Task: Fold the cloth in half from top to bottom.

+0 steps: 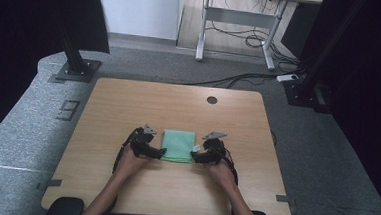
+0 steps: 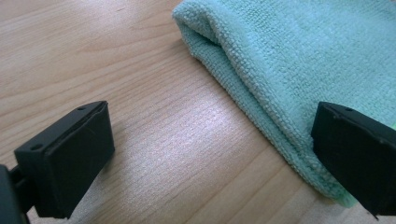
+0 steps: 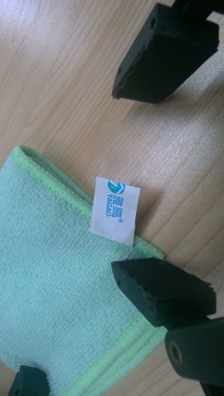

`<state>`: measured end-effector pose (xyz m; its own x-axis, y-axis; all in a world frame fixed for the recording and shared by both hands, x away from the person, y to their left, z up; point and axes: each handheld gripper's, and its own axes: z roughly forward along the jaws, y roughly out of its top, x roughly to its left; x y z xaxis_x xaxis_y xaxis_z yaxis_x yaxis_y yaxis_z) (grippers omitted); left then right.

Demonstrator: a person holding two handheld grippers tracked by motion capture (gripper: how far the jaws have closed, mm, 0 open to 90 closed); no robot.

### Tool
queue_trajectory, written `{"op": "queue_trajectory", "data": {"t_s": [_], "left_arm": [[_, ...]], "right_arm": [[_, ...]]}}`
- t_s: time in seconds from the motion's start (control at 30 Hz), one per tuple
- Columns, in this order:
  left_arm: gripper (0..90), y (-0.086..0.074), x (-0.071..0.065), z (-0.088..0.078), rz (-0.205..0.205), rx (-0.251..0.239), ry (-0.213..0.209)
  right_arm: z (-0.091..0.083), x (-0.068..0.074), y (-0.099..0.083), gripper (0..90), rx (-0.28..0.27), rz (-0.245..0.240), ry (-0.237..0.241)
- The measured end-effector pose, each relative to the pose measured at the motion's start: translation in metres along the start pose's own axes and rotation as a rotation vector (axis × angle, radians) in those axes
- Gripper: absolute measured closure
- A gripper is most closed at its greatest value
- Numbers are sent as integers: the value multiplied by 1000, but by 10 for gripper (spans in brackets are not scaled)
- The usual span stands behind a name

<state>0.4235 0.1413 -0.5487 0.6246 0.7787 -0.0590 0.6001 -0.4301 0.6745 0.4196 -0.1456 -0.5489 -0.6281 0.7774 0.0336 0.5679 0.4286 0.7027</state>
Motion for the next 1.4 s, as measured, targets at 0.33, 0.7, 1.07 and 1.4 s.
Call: {"op": "queue_trajectory", "data": {"t_s": [0.33,0.7,1.07,1.4], "left_arm": [[0,2,1,-13,-3,-27,-22],[0,4,-13,-49,83,-55,-41],[0,-8,-25,-74,148,-76,-12],[0,-31,-22,-91,133,-79,-16]], "right_arm": [[-11,0,4,139,-17,-4,16],[-33,7,3,82,-25,-51,47],[-59,13,-1,0,-40,-90,40],[-84,11,-12,0,-73,-90,35]]}}
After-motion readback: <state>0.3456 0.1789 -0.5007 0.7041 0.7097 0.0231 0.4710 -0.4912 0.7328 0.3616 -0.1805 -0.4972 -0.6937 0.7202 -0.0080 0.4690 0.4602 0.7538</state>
